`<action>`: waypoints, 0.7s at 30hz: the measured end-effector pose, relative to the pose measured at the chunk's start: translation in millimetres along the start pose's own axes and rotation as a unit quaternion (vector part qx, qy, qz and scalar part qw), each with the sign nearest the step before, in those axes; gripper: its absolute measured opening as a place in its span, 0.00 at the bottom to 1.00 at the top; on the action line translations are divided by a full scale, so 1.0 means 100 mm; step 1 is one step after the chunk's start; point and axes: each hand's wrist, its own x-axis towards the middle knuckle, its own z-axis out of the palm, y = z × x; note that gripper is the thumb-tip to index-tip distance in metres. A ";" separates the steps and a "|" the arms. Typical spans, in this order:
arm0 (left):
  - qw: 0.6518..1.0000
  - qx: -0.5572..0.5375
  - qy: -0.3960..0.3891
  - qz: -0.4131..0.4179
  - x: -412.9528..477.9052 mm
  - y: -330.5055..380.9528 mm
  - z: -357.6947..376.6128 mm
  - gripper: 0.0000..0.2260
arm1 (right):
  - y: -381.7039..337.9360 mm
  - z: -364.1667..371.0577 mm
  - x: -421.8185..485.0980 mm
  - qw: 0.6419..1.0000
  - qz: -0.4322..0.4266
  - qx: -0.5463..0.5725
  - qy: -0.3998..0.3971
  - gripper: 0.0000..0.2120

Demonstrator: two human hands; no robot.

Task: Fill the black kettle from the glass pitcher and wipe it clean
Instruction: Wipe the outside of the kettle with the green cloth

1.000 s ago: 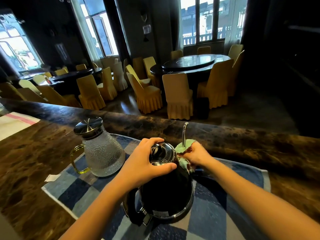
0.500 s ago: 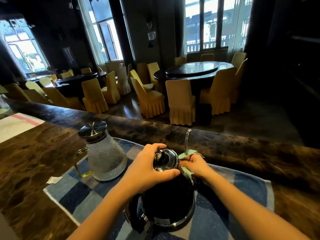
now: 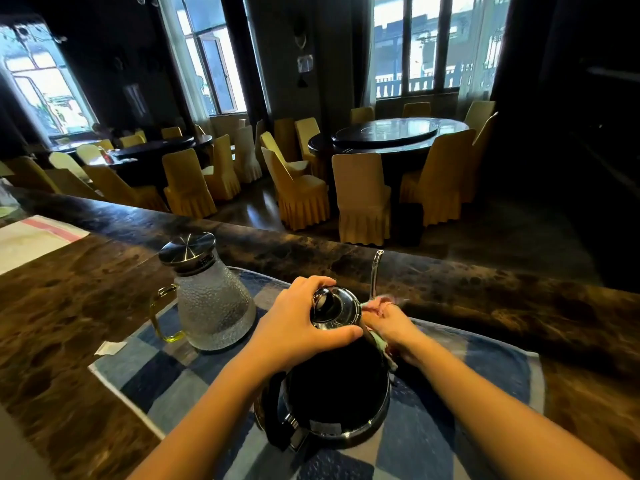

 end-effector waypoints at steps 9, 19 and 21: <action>1.000 -0.010 0.000 -0.013 -0.01 -0.01 0.02 0.40 | -0.57 -0.38 0.09 0.986 -0.102 -0.107 0.075 0.09; 1.000 -0.016 -0.001 -0.020 -0.01 0.00 0.03 0.41 | -0.67 -0.16 0.17 0.970 -0.078 0.113 0.203 0.15; 1.000 -0.019 -0.004 -0.021 0.00 0.00 0.04 0.41 | -0.68 -0.14 0.19 0.967 -0.066 0.123 0.215 0.18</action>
